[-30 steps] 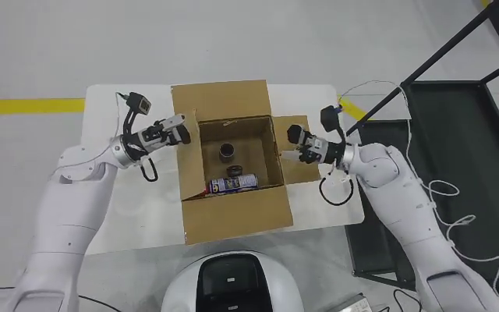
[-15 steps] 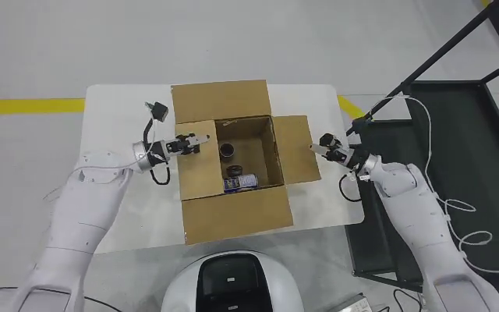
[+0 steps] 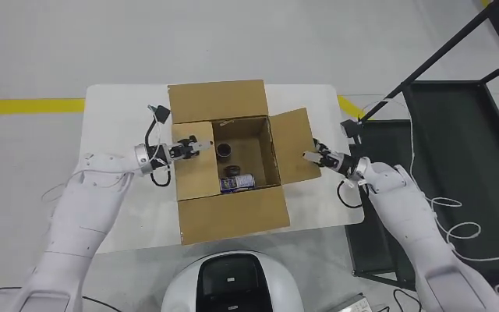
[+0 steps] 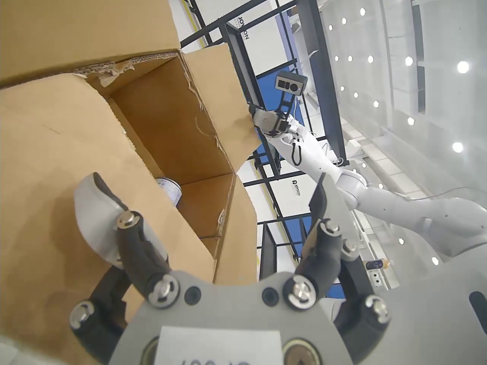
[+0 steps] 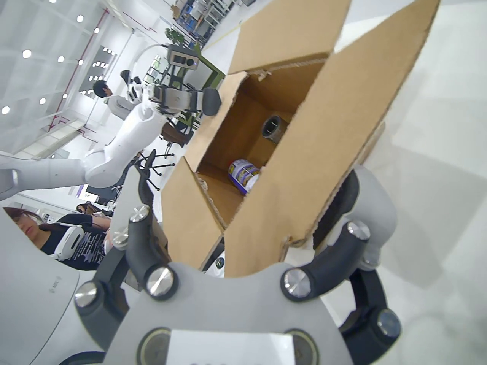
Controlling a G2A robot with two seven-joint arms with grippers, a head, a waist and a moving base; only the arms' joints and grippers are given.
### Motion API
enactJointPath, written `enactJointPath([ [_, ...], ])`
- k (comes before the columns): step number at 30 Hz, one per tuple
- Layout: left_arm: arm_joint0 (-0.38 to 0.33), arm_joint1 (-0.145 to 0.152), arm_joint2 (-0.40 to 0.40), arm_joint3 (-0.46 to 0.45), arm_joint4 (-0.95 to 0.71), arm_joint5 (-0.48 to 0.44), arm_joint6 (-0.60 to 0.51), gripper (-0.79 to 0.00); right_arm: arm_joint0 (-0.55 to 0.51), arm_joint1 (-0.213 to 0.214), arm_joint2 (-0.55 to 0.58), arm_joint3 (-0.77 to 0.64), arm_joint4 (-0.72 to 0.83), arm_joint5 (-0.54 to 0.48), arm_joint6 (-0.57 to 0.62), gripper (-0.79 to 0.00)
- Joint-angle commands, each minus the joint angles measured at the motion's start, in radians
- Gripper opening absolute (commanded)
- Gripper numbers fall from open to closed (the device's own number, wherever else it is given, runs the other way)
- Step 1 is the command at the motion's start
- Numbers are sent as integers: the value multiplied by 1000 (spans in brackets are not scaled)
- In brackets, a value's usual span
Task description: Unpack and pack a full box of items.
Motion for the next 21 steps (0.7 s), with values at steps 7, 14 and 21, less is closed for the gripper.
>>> enactJointPath([
  [7,11,4,-17,-13,-21,-8,28,0,-12,36,-102,-230,76,8,5,0],
  [14,24,14,-44,-21,-24,-8,31,0,155,21,-276,-186,-54,87,84,0],
  [21,27,21,-54,-21,-26,3,7,0,261,-12,-363,-147,-241,185,91,0],
])
